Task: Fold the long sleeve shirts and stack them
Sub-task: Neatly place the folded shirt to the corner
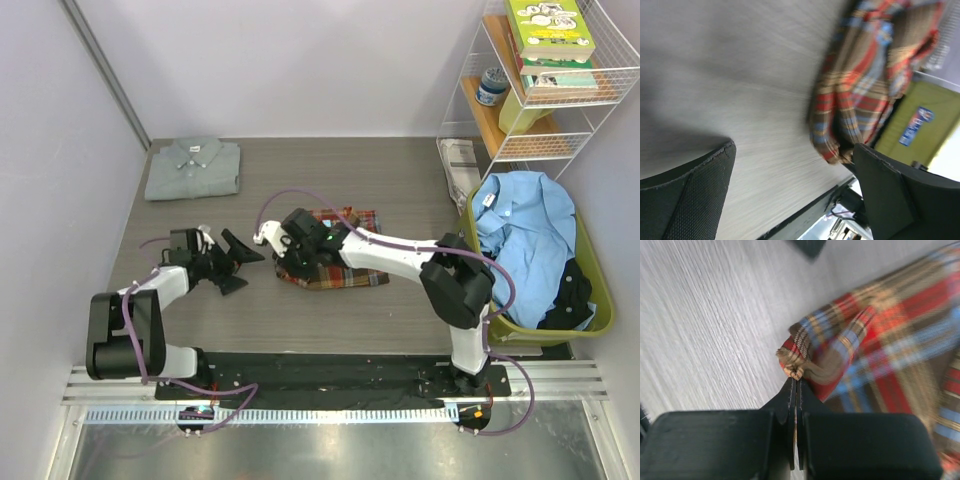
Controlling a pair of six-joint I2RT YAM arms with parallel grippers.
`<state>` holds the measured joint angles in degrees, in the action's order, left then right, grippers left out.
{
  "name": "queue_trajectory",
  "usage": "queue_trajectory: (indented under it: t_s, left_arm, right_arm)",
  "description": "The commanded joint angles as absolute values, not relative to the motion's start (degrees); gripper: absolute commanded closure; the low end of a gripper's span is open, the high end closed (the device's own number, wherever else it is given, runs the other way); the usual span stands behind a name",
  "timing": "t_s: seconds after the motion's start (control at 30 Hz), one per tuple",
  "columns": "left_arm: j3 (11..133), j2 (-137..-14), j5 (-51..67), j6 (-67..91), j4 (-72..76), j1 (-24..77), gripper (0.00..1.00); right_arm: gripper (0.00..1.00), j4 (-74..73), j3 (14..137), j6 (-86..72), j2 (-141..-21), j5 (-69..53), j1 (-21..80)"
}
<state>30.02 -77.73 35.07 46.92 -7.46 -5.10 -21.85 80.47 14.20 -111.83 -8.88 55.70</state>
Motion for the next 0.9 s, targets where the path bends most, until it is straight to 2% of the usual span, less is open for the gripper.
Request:
queue_trajectory:
  t_s: [0.0, 0.2, 0.63, 0.67, 0.8, 0.87]
  left_arm:
    - [29.27, -80.85, 39.55, 55.01, 10.53, -1.42, 0.0]
    - [29.18, -85.42, 38.5, 60.37, 18.27, 3.07, 0.0]
    - [36.29, -98.34, 33.75, 65.48, 21.18, 8.52, 0.0]
    - [36.99, -99.22, 33.58, 65.74, 21.09, 8.7, 0.03]
    - [40.16, -101.6, 32.88, 65.39, 18.29, 9.4, 0.27]
    - [40.69, -101.16, 31.39, 64.87, 16.1, 9.41, 0.29]
  right_arm:
    - [0.99, -21.0, 81.91, 13.18, -106.08, -15.46, 54.49]
    - [0.99, -22.58, 83.4, 13.01, -106.43, -17.58, 53.7]
    - [0.99, -23.64, 89.02, 11.43, -109.77, -19.34, 53.7]
    - [0.99, -23.56, 89.64, 11.16, -110.12, -18.73, 53.7]
    - [0.99, -23.03, 92.81, 10.55, -112.84, -16.35, 53.7]
    - [0.99, -22.59, 94.21, 10.02, -113.55, -15.82, 53.7]
